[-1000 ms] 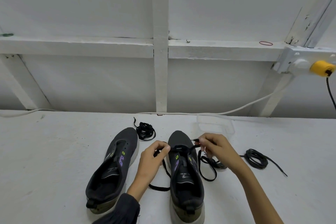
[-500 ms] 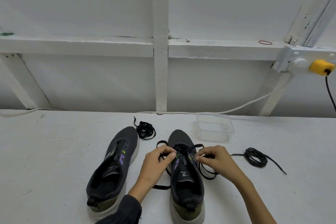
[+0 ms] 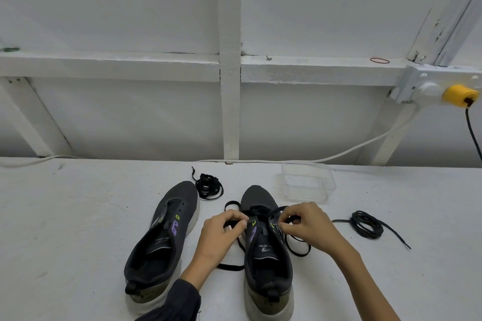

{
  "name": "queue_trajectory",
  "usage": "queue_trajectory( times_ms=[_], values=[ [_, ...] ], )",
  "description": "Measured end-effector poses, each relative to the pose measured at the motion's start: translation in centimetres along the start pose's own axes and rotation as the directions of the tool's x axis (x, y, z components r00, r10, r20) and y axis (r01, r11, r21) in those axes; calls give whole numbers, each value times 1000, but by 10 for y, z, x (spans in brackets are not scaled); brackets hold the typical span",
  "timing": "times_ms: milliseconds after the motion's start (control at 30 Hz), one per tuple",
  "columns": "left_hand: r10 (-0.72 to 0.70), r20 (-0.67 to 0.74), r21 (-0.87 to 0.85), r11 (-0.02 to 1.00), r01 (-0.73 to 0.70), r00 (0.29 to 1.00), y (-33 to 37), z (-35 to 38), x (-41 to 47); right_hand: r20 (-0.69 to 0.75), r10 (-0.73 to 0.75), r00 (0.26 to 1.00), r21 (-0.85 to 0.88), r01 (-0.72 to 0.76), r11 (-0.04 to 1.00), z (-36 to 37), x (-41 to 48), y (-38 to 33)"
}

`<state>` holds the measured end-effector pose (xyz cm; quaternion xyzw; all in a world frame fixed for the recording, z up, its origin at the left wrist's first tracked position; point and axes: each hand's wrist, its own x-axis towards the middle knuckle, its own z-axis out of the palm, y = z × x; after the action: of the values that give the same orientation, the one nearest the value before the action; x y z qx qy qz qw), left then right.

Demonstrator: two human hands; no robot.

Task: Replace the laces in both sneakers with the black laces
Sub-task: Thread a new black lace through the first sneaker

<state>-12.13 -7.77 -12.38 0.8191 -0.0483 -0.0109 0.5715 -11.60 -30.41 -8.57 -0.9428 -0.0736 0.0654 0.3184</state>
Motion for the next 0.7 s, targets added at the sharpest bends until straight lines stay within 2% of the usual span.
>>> queue_trajectory(
  times_ms=[233, 367, 500, 700],
  values=[
    [-11, -10, 51, 999, 12, 1000, -2, 0, 1, 86, -2, 996, -164, 16, 986, -6, 7, -15],
    [-12, -13, 85, 996, 13, 1000, 2, -1, 1, 163, 3, 987, -142, 21, 990, -6, 11, -18],
    [-10, -27, 134, 991, 13, 1000, 3, -1, 2, 160, 8, 987, -113, 10, 993, -4, 13, -17],
    [17, -12, 233, 972, -14, 1000, 9, -3, 2, 118, -17, 993, -201, 41, 979, 2, 10, -24]
  ],
)
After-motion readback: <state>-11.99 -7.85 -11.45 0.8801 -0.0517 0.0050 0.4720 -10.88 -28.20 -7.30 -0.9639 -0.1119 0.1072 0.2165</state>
